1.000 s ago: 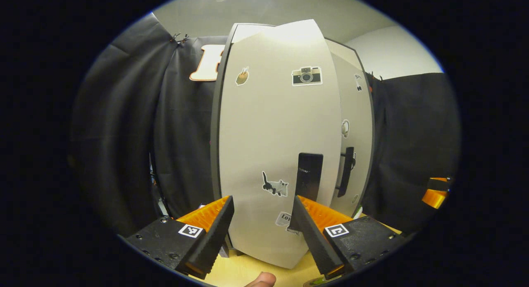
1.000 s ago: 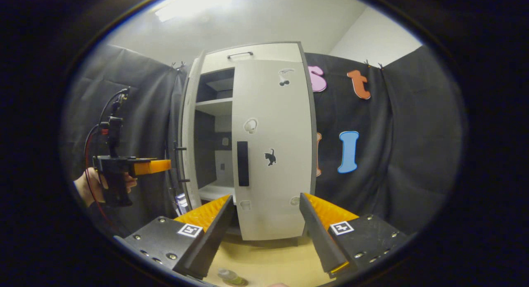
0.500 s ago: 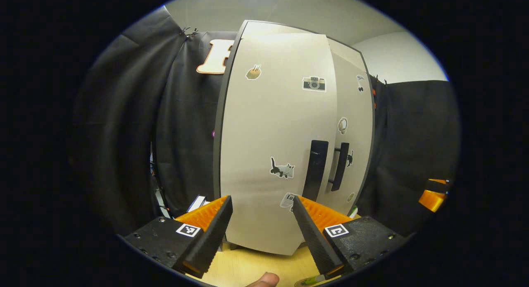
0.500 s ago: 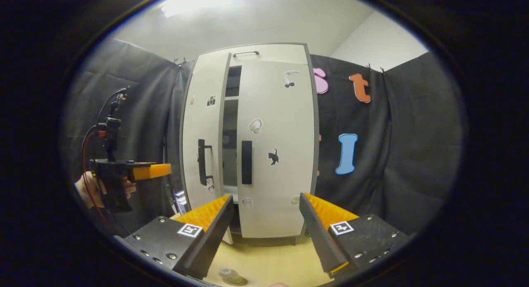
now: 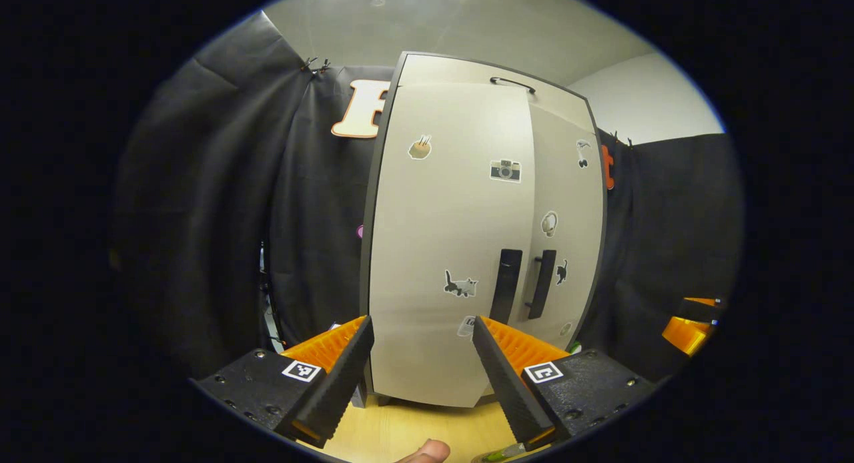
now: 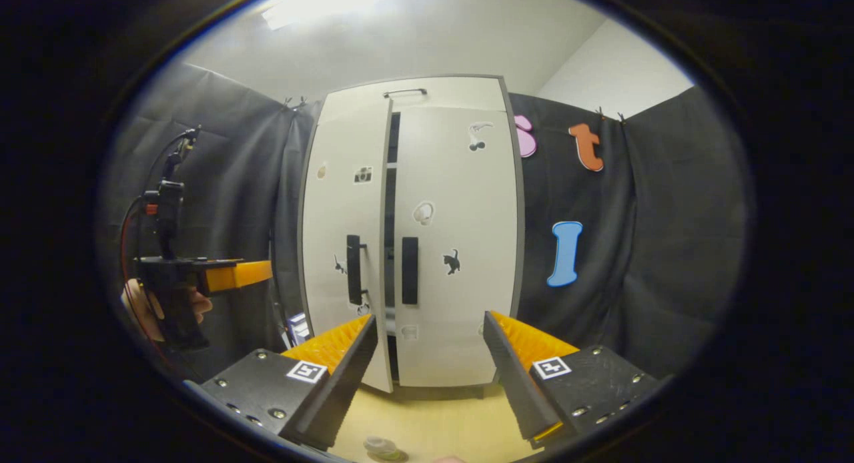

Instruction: Grasp the bottle in the cabinet with the left hand and place it on the coaster, then close the right door with the right hand and the left door with the left hand.

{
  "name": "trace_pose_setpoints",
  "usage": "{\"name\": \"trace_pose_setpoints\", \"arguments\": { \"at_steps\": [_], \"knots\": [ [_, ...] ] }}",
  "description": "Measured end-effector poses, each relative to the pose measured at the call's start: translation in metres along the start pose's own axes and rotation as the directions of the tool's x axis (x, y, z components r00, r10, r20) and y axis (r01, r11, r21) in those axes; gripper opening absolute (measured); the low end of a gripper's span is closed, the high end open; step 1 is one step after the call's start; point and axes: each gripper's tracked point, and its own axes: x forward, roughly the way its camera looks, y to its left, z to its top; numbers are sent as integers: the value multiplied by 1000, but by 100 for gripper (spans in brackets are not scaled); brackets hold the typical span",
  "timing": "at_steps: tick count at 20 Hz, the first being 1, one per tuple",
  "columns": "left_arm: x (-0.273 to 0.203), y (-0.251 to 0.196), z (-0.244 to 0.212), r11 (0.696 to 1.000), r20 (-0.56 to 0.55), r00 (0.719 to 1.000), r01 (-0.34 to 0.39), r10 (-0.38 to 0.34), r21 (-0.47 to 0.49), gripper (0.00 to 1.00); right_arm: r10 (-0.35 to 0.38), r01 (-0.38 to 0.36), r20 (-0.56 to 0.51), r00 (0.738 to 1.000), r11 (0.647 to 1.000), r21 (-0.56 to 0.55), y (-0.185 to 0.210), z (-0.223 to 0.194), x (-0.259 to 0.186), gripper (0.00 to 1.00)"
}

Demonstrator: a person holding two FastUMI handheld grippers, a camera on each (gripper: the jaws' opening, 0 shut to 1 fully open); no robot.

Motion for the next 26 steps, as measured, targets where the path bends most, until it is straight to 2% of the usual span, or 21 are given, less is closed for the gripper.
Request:
{"name": "trace_pose_setpoints", "arguments": {
  "at_steps": [1,2,3,4,5,6,7,8,9,10,13,14,15,18,19,20,21,22,23,24,26],
  "knots": [
    [-1,0,1,1000,-1,1000,4,-4,1,90,0,0,5,1000,1000,3,1,3,-1,96],
    [-2,0,2,1000,2,1000,3,-3,5,95,1,-1,8,1000,1000,6,2,3,0,94],
    [-3,1,2,1000,7,1000,2,-2,7,90,2,-2,11,1000,1000,9,4,5,1,94],
    [-3,2,4,1000,23,1000,4,-4,8,90,4,-4,17,1000,1000,12,5,6,2,96],
    [-3,2,3,1000,23,1000,4,-4,8,95,5,-5,19,1000,1000,15,6,6,5,94],
    [-2,3,1,1000,15,1000,7,-7,12,95,4,-5,20,1000,1000,18,7,5,6,96],
    [-2,3,-1,1000,9,1000,9,-9,15,90,3,-4,20,1000,1000,20,8,5,8,96],
    [-1,5,-2,1000,4,1000,8,-8,15,95,3,-3,23,1000,1000,20,8,6,9,96],
    [-1,5,-3,1000,1,1000,11,-11,15,90,2,-3,24,1000,1000,20,10,5,11,96],
    [0,6,-4,1000,-1,1000,8,-8,11,100,-3,2,27,1000,1000,20,9,5,13,96],
    [4,1,-10,1000,-7,999,31,-31,0,90,-16,16,39,999,1000,20,9,4,15,96],
    [5,0,-14,999,-15,999,36,-36,3,95,-17,16,44,999,1000,16,10,3,17,94],
    [6,0,-17,999,-21,999,35,-35,13,95,-18,18,49,999,1000,10,10,4,18,96],
    [8,-4,-18,998,-19,999,40,-39,39,95,-21,21,67,998,1000,7,10,4,21,94],
    [9,-6,-19,998,-22,999,44,-43,42,90,-19,18,71,997,1000,8,10,4,23,96],
    [9,-7,-19,998,-21,999,46,-45,40,90,-16,16,74,997,1000,10,10,4,25,96],
    [10,-8,-19,998,-20,999,46,-46,37,95,-13,12,77,997,1000,13,9,5,25,96],
    [10,-10,-19,998,-18,999,46,-45,33,90,-12,11,77,997,1000,16,7,5,26,99],
    [11,-13,-19,998,-21,999,47,-46,32,90,-12,11,79,997,1000,17,5,5,26,99],
    [12,-14,-18,999,-16,999,44,-43,31,95,-12,11,82,997,1000,15,2,6,28,99],
    [15,-17,-16,999,-15,999,31,-31,26,95,-8,8,81,997,1000,9,-3,5,31,99]
  ]
}}
